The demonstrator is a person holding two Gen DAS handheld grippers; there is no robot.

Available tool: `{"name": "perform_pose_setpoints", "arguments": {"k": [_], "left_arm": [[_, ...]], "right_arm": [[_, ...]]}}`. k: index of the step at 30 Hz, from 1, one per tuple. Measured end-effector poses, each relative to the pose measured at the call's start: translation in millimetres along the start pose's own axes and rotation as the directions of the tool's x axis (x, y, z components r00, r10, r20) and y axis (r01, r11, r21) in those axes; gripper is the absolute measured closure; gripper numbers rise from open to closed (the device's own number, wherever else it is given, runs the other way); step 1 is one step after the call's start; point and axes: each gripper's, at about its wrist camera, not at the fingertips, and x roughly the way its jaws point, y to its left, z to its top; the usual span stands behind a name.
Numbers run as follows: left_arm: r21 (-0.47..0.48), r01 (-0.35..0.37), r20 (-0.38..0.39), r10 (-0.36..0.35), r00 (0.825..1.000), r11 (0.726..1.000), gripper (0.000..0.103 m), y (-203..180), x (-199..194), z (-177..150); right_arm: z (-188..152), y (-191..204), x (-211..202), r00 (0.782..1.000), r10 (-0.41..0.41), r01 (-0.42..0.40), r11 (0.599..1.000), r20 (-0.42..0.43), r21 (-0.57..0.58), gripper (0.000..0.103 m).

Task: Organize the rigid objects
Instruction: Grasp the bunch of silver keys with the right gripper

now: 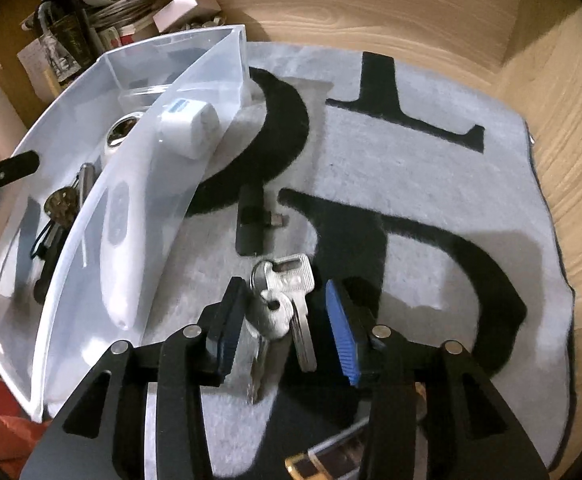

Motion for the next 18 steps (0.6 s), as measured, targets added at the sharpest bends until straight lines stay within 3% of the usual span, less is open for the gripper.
{"name": "perform_pose_setpoints", "arguments": {"k": [3,7,18], "left_arm": [[0.0,0.001,0.001,-0.001,1.0,1.0,0.092,-1,-1,0],[-0.002,0.001,-0.001,-0.001,1.0,1.0,0.092,-1,0,-1],[0.0,0.0,0.001,0.0,1.0,1.0,0.092,-1,1,-1]], "right_arm": [[3,-4,4,1.0,0.003,-0.003,1.0,0.014,0.018,0.066],[7,-4,6,0.999,-0.013,0.012,1.0,0.029,0.018,0.08],[14,-12,-16,0.994,0.001,-0.01,0.997,0.108,0.081,0.081]]}}
